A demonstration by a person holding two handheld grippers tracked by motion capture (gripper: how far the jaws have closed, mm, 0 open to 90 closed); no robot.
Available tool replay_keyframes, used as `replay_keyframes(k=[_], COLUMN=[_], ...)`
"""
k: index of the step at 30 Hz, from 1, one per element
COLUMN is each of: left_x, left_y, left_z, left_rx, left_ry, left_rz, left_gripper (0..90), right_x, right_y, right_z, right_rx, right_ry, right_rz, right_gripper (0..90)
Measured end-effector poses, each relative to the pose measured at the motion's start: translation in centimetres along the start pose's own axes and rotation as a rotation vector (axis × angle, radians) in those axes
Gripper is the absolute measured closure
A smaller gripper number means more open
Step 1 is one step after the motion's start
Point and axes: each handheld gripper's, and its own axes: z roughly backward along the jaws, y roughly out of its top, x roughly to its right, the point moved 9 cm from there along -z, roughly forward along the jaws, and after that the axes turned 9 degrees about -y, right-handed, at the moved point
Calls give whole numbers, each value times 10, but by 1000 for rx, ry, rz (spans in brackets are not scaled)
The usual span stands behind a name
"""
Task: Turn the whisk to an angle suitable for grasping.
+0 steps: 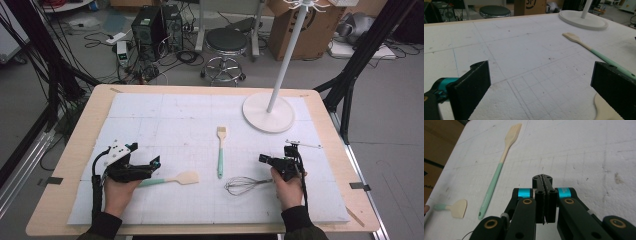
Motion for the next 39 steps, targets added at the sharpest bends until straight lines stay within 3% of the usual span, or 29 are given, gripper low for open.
replay_keyframes(k=[3, 6, 9, 14, 17, 22, 29, 39], left_x=[-1, -1, 0, 1, 1, 0, 0, -1], left_y=[0, 0, 0, 0, -1, -1, 0, -1], left_z=[1, 1, 0, -1, -1, -1, -1, -1], left_rx=[1, -2, -1, -2, -7, -6, -5, -6], left_ry=[3, 2, 0, 1, 2, 5, 7, 9], left_rz=[-2, -1, -1, -4, -2, -3, -4, -4], left_gripper=[33, 33, 33, 33, 33, 33, 33, 33], right_x=[4, 16, 37, 75, 96, 120, 131, 125], right_y=[0, -2, -7, -15, -21, -29, -32, -18], right_z=[10, 26, 44, 76, 89, 95, 87, 68], right_rx=[22, 51, 82, 140, 142, 139, 109, 75], right_ry=[5, 7, -10, -17, -56, -118, -148, -135], right_rz=[0, -24, -55, -159, -207, -227, -239, -240], right_gripper=[896, 896, 896, 896, 896, 896, 896, 896])
